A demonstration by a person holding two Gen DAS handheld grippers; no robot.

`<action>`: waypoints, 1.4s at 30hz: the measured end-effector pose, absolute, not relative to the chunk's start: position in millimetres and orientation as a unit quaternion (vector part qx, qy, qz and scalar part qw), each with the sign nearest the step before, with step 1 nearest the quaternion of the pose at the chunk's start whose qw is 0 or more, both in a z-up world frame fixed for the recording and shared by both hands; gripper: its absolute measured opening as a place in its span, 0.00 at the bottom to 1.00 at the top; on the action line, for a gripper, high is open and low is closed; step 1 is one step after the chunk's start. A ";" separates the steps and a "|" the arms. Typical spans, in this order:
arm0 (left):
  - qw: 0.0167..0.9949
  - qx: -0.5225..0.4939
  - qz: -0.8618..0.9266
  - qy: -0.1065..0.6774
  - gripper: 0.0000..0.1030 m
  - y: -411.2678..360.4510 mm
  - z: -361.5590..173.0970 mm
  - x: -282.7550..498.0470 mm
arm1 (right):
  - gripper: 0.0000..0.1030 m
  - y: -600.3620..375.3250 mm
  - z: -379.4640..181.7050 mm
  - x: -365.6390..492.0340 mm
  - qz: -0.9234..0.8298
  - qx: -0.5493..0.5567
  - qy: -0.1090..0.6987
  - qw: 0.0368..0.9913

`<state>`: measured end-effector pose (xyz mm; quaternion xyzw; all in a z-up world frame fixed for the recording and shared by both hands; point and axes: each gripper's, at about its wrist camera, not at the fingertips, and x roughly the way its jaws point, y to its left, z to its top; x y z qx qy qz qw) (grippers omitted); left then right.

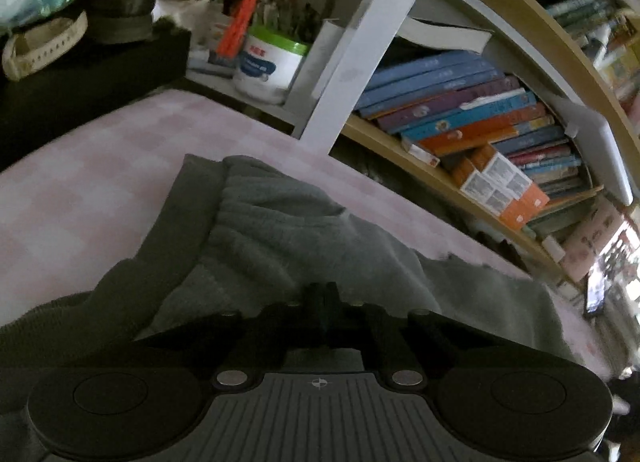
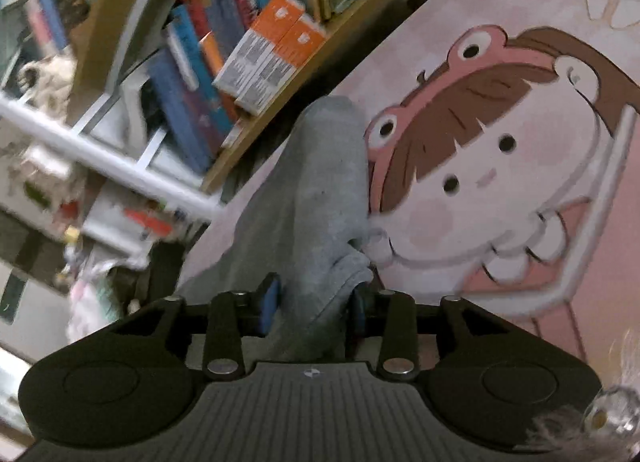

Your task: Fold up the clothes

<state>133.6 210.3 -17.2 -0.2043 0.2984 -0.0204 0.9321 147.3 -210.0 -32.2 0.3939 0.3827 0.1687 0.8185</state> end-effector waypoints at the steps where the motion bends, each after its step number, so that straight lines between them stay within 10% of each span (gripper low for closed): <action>1: 0.935 -0.192 -0.018 0.297 0.05 206.6 -16.2 133.9 | 0.18 -205.9 -29.3 153.7 0.156 0.394 0.376 0.824; 10: 0.934 -0.200 -0.028 0.294 0.09 209.1 -16.9 133.7 | 0.12 -65.8 71.9 122.2 0.333 0.082 0.136 0.929; 15: 0.934 -0.199 -0.027 0.294 0.09 208.2 -17.1 133.2 | 0.18 -16.7 43.9 84.6 0.520 -0.024 0.263 0.813; 17: 0.935 -0.197 -0.027 0.294 0.09 207.7 -16.9 133.2 | 0.42 -24.8 30.5 82.0 0.523 -0.016 0.299 0.798; 25: 0.937 -0.188 -0.027 0.294 0.11 205.4 -15.8 132.7 | 0.67 -77.4 37.1 94.1 0.493 0.059 0.337 0.800; 33: 0.937 -0.188 -0.027 0.294 0.11 205.2 -15.8 132.9 | 0.65 -107.2 31.7 145.6 0.415 0.216 0.396 0.790; 42: 0.936 -0.192 -0.029 0.294 0.12 206.1 -16.5 132.7 | 0.40 -67.2 -9.7 215.1 0.305 0.296 0.460 0.779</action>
